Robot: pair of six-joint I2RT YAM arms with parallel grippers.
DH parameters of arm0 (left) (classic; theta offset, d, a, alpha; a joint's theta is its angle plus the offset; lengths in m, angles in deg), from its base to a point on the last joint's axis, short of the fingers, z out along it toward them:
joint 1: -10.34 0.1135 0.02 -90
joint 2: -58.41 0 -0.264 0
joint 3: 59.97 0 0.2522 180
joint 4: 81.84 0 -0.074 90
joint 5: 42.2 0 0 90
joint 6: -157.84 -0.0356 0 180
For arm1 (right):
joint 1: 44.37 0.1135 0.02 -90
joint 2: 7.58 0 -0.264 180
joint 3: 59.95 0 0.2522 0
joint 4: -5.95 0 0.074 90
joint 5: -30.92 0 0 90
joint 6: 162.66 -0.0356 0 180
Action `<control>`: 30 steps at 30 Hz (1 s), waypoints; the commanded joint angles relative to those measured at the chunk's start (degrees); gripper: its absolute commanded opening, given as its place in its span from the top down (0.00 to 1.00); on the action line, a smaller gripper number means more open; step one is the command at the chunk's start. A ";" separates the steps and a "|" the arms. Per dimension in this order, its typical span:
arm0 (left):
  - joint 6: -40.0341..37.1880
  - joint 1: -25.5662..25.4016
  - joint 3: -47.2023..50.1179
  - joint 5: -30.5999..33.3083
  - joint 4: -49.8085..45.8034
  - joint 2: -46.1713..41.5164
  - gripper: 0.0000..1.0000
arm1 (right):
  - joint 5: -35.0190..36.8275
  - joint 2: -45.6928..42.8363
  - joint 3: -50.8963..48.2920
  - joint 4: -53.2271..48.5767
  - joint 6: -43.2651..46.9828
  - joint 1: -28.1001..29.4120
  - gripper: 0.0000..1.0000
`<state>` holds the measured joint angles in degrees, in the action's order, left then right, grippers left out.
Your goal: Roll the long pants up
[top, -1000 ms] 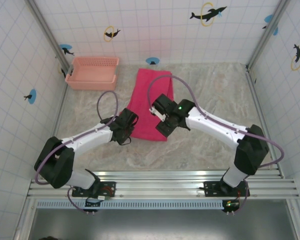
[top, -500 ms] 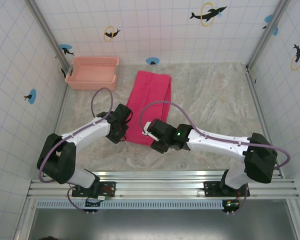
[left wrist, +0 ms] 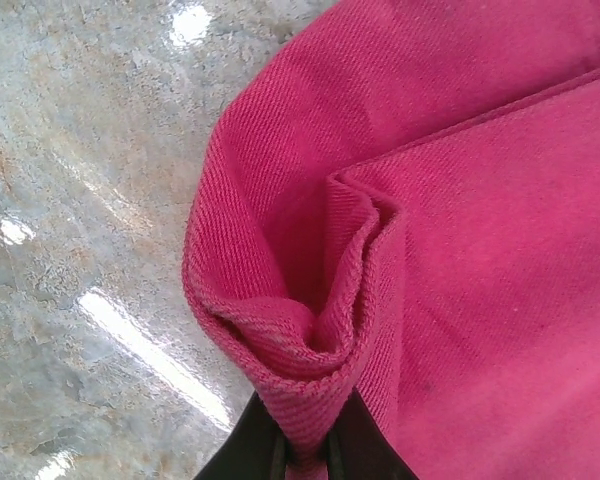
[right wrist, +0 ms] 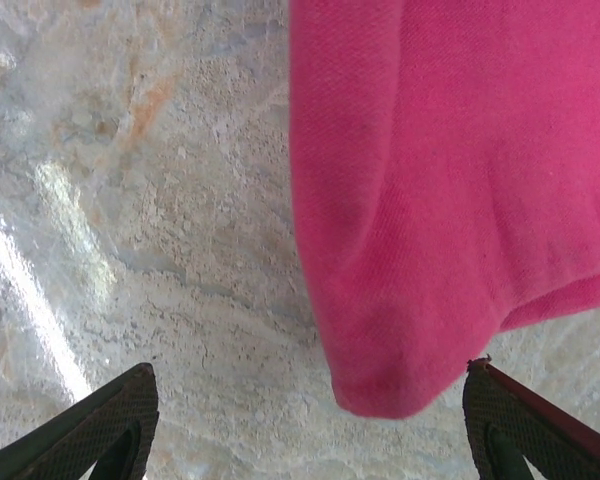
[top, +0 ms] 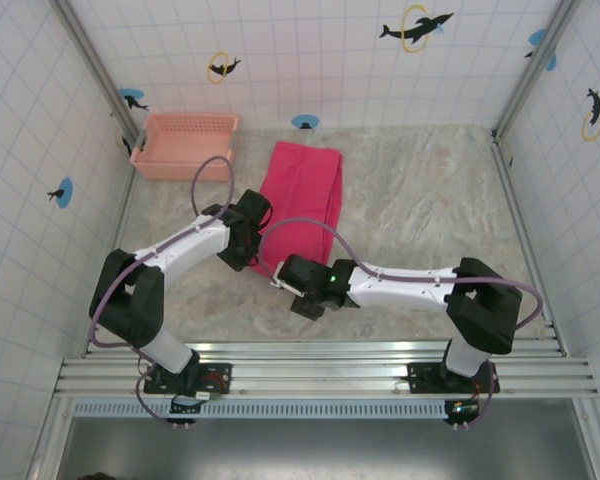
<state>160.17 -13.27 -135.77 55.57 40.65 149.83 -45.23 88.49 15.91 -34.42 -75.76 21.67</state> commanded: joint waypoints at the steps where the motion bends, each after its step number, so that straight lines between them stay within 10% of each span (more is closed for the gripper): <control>1: -1.46 0.33 -1.59 0.25 -2.98 0.79 1.00 | 0.04 2.21 0.73 3.25 0.28 -0.34 0.19; 16: -0.76 0.29 0.72 0.50 -4.50 -2.29 1.00 | 3.83 9.57 4.08 5.44 2.56 -1.36 0.24; 30: 0.48 0.42 2.85 0.57 -3.81 -3.33 1.00 | 11.79 14.54 4.92 4.78 6.24 1.02 0.71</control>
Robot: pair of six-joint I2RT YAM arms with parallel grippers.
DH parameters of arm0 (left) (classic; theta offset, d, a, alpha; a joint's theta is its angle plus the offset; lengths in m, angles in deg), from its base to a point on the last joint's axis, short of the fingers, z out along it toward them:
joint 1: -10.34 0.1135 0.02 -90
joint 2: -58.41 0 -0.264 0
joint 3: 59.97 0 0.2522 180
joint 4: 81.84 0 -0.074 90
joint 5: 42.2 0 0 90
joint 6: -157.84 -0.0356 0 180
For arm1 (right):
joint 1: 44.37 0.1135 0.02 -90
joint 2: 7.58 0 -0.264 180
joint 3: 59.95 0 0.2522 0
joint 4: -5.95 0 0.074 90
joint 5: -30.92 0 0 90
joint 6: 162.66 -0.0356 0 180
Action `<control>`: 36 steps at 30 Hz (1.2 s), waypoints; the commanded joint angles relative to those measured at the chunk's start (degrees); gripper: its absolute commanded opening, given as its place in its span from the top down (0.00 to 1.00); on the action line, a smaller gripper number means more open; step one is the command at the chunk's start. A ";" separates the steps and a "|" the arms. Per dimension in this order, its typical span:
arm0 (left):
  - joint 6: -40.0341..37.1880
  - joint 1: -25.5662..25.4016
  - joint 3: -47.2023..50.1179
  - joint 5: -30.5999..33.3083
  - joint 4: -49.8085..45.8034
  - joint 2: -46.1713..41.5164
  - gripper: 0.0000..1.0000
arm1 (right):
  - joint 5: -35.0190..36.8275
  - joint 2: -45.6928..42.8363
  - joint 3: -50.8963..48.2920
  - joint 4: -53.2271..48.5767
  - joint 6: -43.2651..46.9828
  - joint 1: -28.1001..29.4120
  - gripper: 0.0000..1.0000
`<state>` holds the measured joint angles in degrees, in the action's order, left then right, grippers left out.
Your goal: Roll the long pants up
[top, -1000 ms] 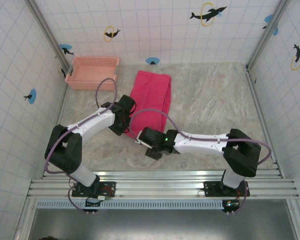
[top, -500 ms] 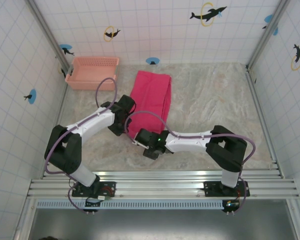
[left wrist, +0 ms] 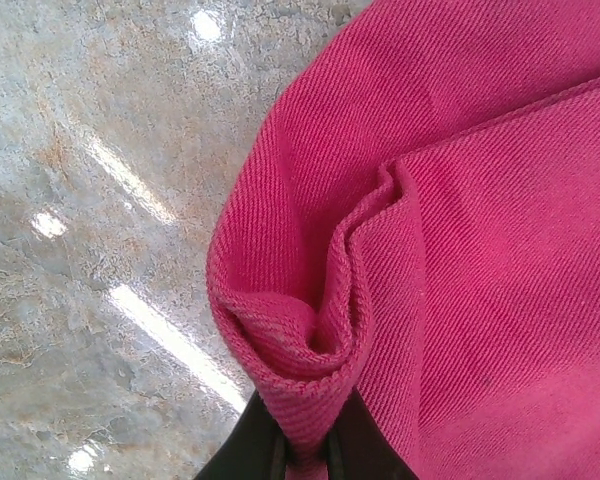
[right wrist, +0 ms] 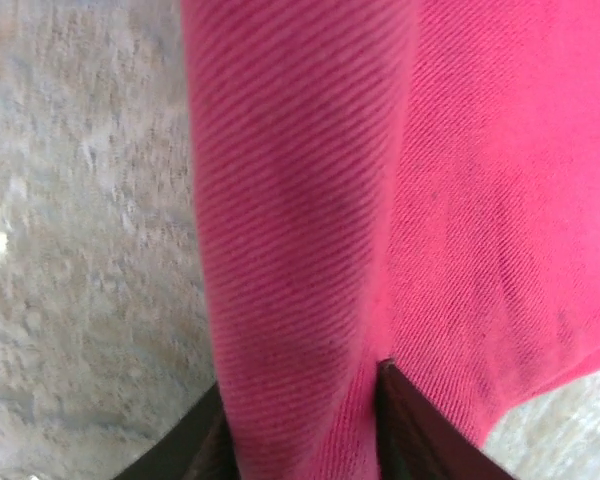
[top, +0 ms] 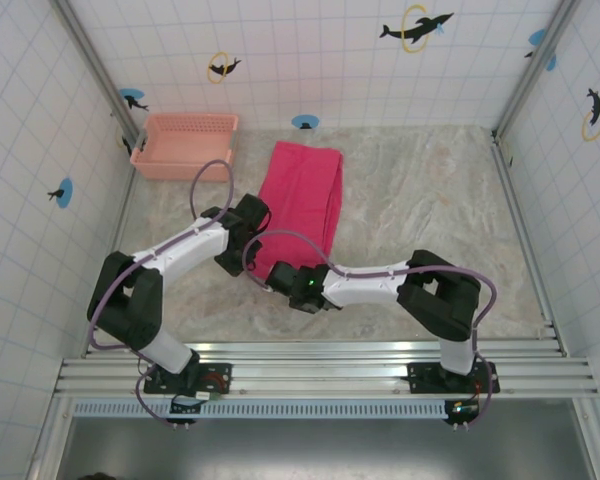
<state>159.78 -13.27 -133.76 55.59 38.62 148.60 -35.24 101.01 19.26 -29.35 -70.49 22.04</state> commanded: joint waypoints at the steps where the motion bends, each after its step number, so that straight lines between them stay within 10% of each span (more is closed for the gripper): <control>1: 0.78 0.48 0.83 0.61 -1.90 -2.19 1.00 | 1.40 2.50 1.81 -0.59 1.21 0.65 0.78; 3: 0.79 0.50 1.02 0.78 -2.40 -2.52 1.00 | 0.62 3.43 2.78 -1.65 1.35 0.65 1.00; 8: 0.20 0.41 3.30 2.49 -1.59 -5.00 1.00 | -5.19 2.73 5.39 -5.32 2.07 0.41 1.00; 15: -0.10 0.50 11.06 6.48 5.24 -13.42 0.03 | -32.06 2.17 11.70 -15.72 3.60 -6.29 1.00; 25: 2.98 0.51 21.13 10.93 8.38 -30.06 0.03 | -46.90 8.56 16.41 -20.64 4.14 -13.62 1.00; 36: 3.07 -0.11 44.66 9.77 41.62 -40.82 0.03 | -48.76 13.82 19.23 -21.05 4.06 -17.30 1.00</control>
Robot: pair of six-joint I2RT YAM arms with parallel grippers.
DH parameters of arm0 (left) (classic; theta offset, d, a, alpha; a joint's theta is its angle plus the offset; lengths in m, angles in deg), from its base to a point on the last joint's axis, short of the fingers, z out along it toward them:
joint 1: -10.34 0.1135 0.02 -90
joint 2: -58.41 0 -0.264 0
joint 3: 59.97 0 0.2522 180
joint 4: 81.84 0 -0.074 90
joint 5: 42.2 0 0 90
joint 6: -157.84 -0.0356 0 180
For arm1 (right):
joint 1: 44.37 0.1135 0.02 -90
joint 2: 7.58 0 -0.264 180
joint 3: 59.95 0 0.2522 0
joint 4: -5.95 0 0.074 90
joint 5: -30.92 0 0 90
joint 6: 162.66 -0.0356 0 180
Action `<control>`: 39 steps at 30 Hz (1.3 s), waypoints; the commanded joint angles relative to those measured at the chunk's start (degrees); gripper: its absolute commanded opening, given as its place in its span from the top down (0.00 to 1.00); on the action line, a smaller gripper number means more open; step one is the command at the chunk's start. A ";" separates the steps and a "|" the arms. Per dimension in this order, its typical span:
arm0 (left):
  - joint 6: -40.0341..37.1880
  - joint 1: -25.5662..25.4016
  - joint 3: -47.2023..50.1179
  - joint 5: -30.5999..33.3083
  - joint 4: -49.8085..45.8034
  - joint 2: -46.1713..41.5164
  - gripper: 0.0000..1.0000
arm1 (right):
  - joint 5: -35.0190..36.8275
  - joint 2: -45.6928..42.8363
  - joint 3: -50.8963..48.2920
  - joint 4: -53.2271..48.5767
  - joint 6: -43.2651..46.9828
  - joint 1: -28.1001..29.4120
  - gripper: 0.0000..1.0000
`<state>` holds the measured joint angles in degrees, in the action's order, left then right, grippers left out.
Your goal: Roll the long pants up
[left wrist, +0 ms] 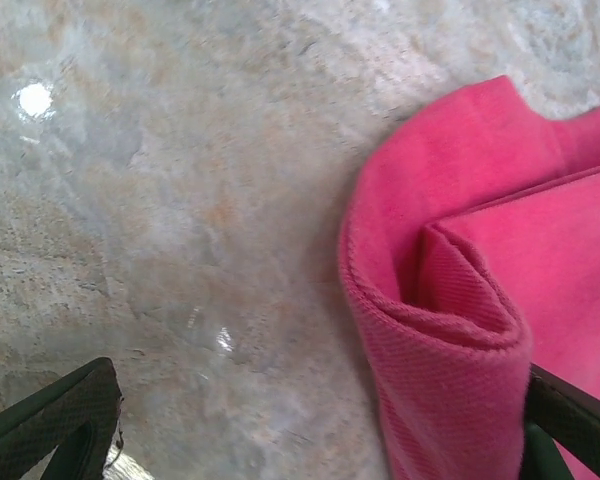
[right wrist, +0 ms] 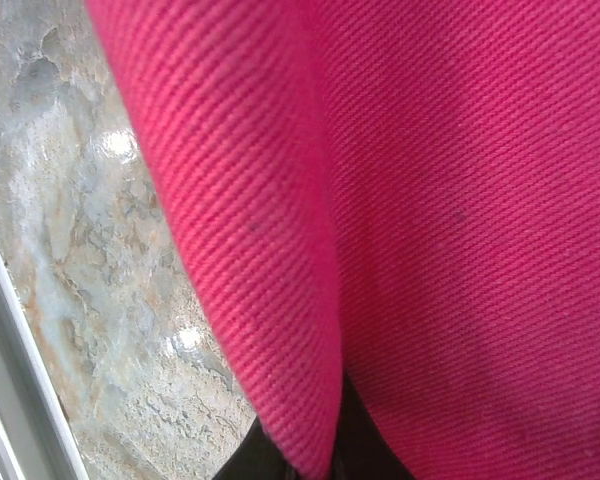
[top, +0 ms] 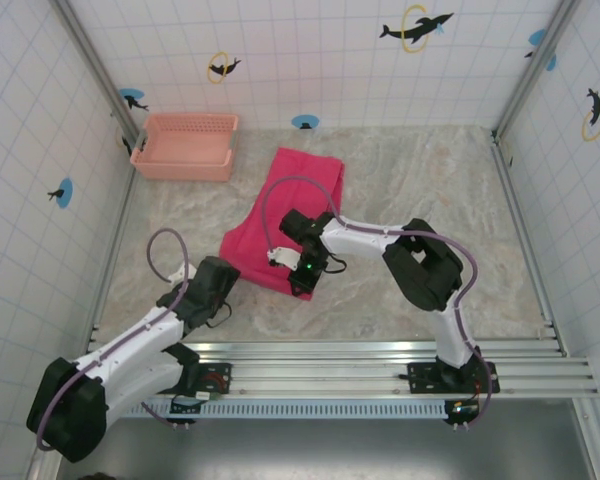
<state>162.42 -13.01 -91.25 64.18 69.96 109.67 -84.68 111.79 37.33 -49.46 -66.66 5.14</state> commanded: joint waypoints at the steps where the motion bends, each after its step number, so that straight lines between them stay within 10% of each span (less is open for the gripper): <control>1: 0.15 -0.33 2.71 1.36 11.55 -2.08 0.03 | 1.21 3.13 1.23 -1.04 0.27 -0.46 1.00; 27: 2.34 -0.39 6.92 4.77 41.08 22.19 0.09 | 2.57 4.65 3.05 -3.50 1.51 0.02 1.00; 32: 4.33 -0.46 8.64 3.54 54.06 33.48 0.37 | 3.26 4.42 3.55 -3.89 1.65 0.05 1.00; 35: 6.92 -0.50 10.51 2.66 62.07 41.21 0.93 | 3.59 4.51 4.22 -4.37 1.65 -0.09 1.00; 39: 7.85 -0.44 10.48 -1.09 76.43 54.54 1.00 | 3.89 4.37 4.65 -4.86 1.84 -0.09 1.00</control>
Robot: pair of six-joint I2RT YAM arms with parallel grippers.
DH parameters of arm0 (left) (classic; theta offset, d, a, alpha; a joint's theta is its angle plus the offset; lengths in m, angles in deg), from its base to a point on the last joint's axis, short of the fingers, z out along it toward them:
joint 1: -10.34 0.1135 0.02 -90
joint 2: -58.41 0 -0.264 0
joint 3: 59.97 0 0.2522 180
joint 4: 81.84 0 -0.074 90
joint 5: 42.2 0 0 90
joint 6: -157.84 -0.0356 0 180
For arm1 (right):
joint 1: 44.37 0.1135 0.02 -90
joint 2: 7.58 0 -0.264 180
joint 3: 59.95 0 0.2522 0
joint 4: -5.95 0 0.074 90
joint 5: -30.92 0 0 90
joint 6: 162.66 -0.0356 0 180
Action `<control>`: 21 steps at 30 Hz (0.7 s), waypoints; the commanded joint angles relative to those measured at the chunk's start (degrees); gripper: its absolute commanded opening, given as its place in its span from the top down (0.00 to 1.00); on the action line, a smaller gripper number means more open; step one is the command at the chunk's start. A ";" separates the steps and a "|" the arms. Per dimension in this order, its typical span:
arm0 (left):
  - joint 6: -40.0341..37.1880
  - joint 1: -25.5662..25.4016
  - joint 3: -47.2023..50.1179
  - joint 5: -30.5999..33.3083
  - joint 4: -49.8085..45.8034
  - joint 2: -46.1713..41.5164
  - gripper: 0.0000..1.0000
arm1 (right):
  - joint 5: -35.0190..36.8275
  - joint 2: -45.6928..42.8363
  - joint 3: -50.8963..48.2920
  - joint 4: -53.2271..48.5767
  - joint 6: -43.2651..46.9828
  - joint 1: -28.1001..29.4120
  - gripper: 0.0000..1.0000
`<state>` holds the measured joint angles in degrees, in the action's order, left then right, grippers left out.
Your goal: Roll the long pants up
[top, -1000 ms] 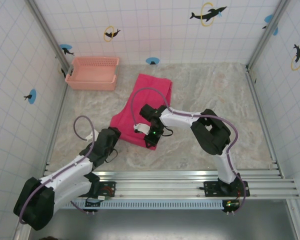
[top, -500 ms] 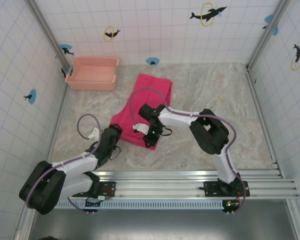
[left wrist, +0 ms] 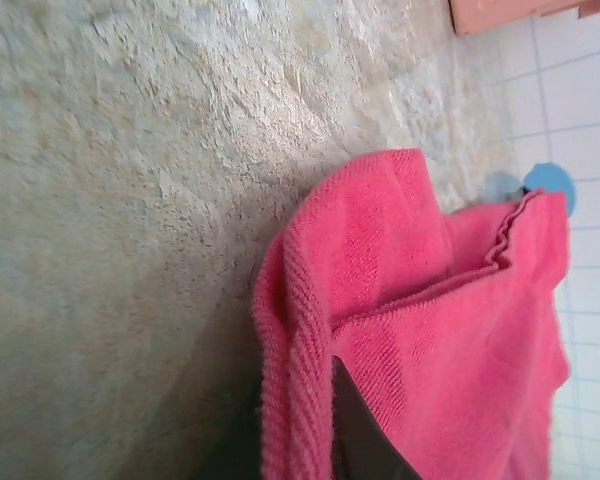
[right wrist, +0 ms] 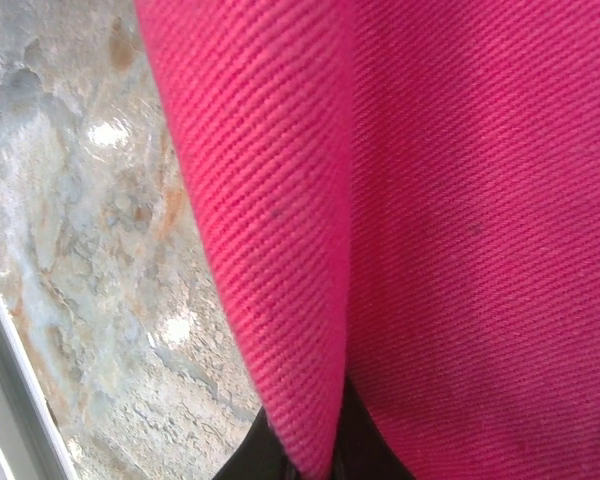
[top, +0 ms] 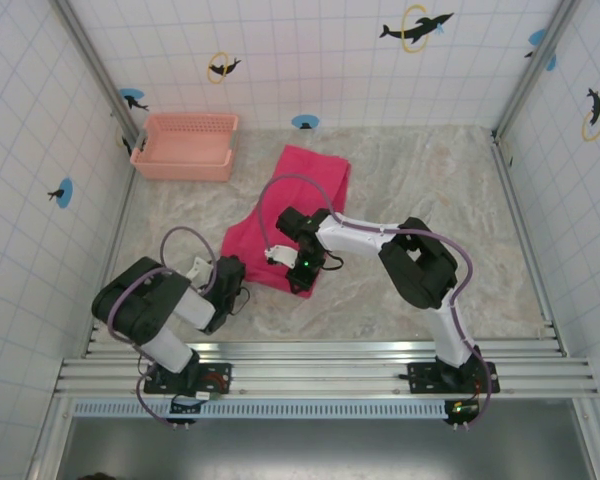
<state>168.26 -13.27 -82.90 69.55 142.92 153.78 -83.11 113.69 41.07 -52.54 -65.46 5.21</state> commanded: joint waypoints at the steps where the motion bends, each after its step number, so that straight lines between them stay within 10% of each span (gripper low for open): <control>1: 2.99 -0.12 1.84 -7.50 6.80 13.90 1.00 | 2.41 2.39 0.89 -1.87 0.65 -0.23 1.00; 5: 6.44 -0.28 1.42 -9.63 19.46 25.57 1.00 | 2.15 2.38 1.15 -2.16 0.75 -0.42 1.00; 10: 7.90 -0.69 1.43 -10.95 9.90 22.06 1.00 | 2.62 1.43 1.42 -2.21 0.77 -0.96 1.00; 13: 7.02 -0.72 0.09 -11.35 -10.09 9.85 1.00 | 3.29 0.22 1.59 -2.23 0.79 -1.73 1.00; 17: -0.68 -0.71 -14.24 -10.94 -61.58 -11.08 1.00 | 4.71 -1.80 2.51 -3.41 1.22 -2.62 1.00; 21: -4.01 0.40 -27.49 -14.13 -85.25 -12.01 1.00 | 8.41 -5.24 2.91 -4.05 1.62 -2.95 0.84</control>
<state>168.63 -13.01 -104.89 60.68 93.59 142.02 -79.59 112.79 41.73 -56.30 -64.83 2.91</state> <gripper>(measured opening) 0.111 0.148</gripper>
